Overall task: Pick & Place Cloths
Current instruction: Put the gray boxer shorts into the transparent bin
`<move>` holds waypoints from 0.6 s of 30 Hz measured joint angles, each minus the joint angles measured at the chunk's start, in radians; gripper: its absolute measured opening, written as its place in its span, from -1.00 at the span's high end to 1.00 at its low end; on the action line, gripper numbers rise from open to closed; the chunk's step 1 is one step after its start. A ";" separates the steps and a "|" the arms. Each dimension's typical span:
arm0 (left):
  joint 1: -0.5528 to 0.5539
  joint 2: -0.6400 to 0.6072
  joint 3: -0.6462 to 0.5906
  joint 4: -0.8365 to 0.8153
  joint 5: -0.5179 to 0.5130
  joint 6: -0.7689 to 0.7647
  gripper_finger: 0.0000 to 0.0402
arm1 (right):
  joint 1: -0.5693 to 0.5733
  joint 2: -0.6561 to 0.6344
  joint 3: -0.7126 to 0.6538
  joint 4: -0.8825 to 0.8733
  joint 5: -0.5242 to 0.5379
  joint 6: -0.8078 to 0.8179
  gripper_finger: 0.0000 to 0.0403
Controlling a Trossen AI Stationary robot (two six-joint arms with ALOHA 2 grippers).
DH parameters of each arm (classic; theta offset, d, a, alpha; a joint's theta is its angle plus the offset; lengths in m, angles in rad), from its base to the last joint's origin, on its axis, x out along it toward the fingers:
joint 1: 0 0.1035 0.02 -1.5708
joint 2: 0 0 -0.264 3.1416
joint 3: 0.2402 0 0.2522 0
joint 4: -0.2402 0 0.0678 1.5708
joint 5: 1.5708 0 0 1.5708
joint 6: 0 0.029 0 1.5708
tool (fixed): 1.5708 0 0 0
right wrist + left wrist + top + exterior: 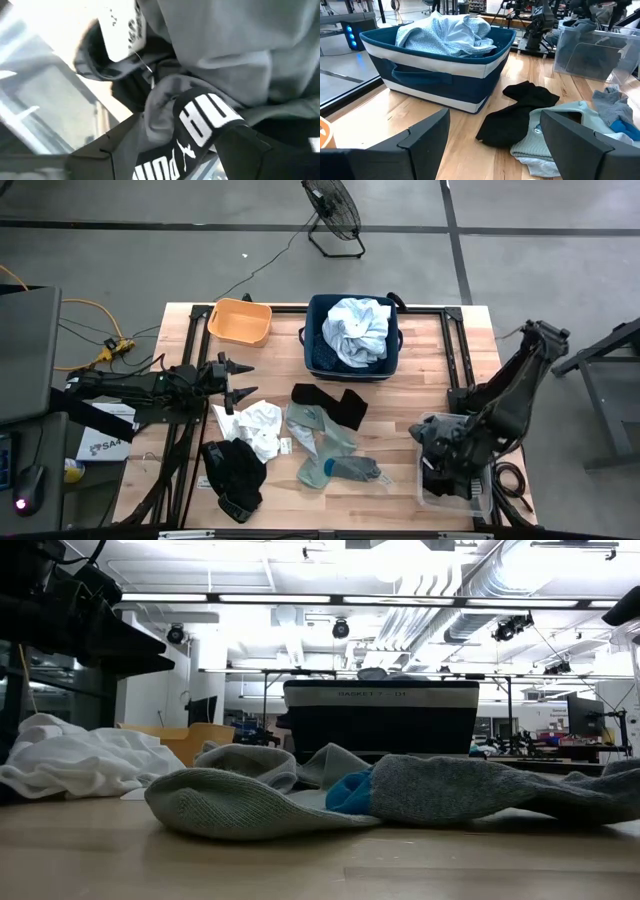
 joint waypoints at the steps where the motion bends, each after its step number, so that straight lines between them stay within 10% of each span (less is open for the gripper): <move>1: 0.000 0.000 0.000 0.000 0.000 0.000 -0.52 | 0.000 -0.020 0.000 0.000 0.023 0.000 -0.12; 18: 0.000 0.000 0.000 0.000 0.000 0.000 -0.52 | 0.000 -0.096 0.000 -0.036 0.405 -0.366 -0.12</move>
